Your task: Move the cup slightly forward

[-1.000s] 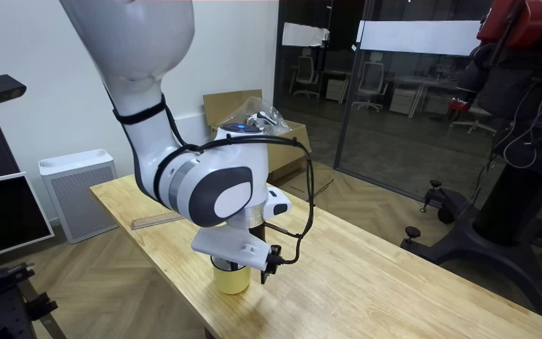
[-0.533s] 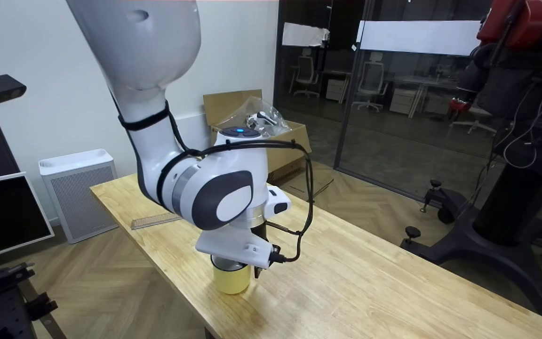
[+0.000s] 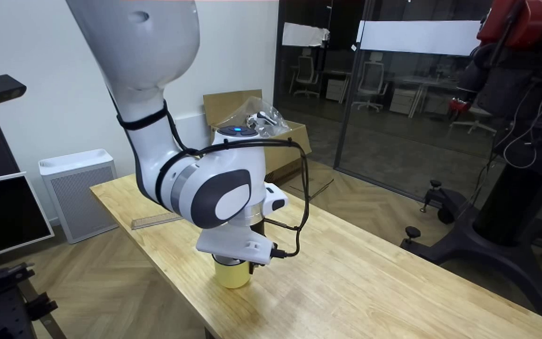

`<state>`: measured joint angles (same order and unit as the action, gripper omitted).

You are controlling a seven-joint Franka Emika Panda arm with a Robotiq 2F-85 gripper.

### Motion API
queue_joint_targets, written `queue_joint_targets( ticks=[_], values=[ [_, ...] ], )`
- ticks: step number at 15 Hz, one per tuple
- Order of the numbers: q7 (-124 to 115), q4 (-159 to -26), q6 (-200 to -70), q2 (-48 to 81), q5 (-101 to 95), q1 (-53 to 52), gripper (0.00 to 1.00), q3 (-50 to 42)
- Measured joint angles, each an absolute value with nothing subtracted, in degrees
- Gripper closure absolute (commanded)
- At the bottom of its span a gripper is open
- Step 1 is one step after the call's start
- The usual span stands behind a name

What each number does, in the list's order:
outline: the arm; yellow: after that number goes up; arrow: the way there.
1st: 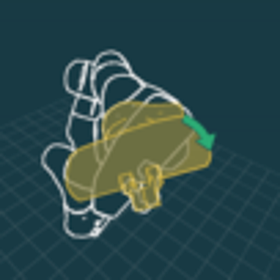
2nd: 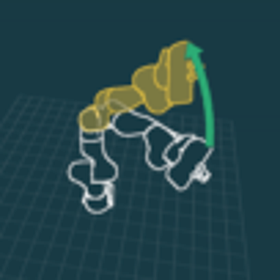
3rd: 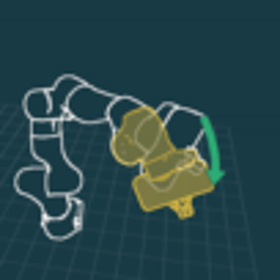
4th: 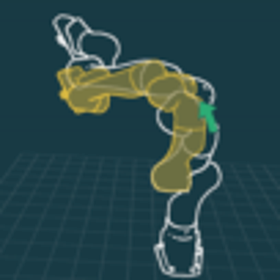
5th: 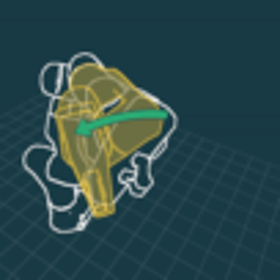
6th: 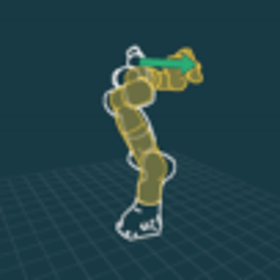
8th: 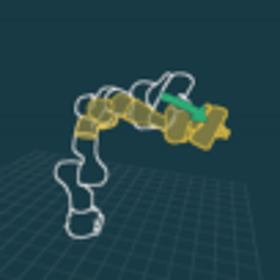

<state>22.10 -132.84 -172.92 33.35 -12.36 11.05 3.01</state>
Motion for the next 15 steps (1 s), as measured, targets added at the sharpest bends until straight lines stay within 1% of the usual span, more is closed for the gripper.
queue_joint_targets(
  ticks=[4,5,9,12,15],
  values=[
    [22.53,-132.83,-173.00,33.36,-12.36,11.05,0.91,3.05],
    [22.55,-132.84,-173.00,33.36,-12.36,11.06,0.98,3.06],
    [22.07,-132.82,-173.03,33.36,-12.18,10.71,0.98,2.72],
    [17.76,-131.38,-173.80,33.93,-11.76,7.65,0.98,-0.49],
    [11.43,-126.73,-173.61,36.13,-10.97,2.25,0.98,-6.23]
  ],
)
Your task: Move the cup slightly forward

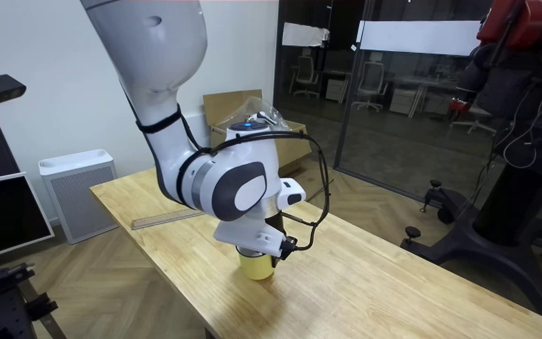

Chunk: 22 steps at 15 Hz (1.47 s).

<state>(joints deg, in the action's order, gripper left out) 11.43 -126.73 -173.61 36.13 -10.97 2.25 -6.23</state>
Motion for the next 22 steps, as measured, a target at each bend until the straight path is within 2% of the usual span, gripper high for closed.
queue_joint_targets(
  ticks=[5,11,21,22],
  values=[
    [2.51,-117.24,-164.01,40.01,-9.02,-5.13,0.98,-12.95],
    [-0.20,-107.15,-147.50,42.88,-6.08,-3.03,0.98,-10.39],
    [-0.24,-104.76,-154.62,45.54,1.84,3.42,0.98,-4.21],
    [-0.26,-104.75,-155.14,45.64,2.11,3.41,0.66,-4.20]
  ],
)
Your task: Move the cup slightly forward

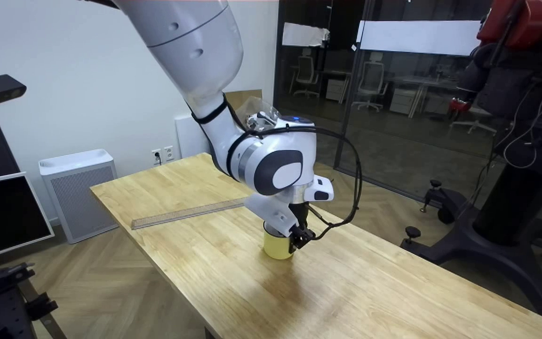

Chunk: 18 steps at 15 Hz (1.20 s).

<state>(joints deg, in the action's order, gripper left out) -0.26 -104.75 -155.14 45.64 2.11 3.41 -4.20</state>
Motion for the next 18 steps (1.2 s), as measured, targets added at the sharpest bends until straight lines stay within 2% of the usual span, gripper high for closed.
queue_joint_targets(
  ticks=[2,10,12,18],
  values=[
    [-0.54,-104.74,-156.22,45.84,2.20,3.36,0.59,-4.20],
    [-2.24,-104.17,-164.85,47.75,2.20,2.47,0.03,-4.44],
    [-2.37,-104.16,-166.22,47.66,2.20,2.17,0.00,-4.62],
    [-4.42,-104.51,-168.22,45.74,2.13,-1.29,0.00,-8.40]
  ],
)
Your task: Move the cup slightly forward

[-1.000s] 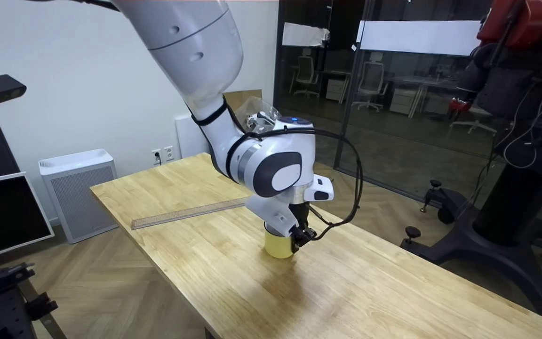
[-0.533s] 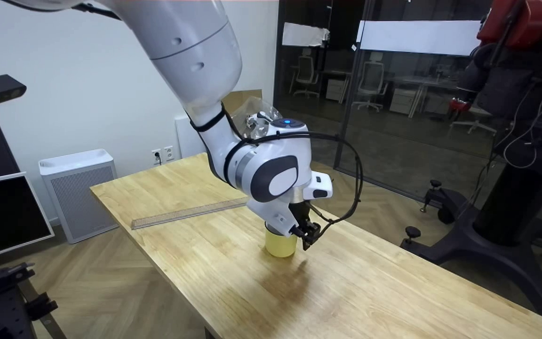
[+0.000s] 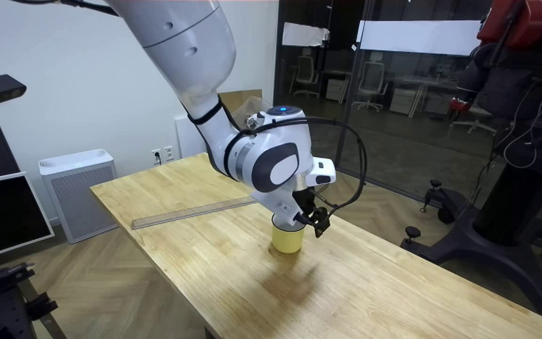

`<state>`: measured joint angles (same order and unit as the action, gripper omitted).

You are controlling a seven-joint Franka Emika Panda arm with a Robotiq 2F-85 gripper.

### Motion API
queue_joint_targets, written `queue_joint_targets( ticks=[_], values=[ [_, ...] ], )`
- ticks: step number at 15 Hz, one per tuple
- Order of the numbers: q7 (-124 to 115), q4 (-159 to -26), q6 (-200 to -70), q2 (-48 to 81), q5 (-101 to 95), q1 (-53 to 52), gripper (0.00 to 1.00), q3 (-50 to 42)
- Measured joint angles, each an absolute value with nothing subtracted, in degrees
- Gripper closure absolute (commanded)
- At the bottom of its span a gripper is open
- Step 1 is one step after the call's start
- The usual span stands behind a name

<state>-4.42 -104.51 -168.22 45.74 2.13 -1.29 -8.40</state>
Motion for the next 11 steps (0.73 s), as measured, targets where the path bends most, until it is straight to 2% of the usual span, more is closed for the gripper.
queue_joint_targets(
  ticks=[11],
  values=[
    [-19.59,-108.09,-159.52,35.23,-2.42,-14.94,0.00,-24.31]
  ],
)
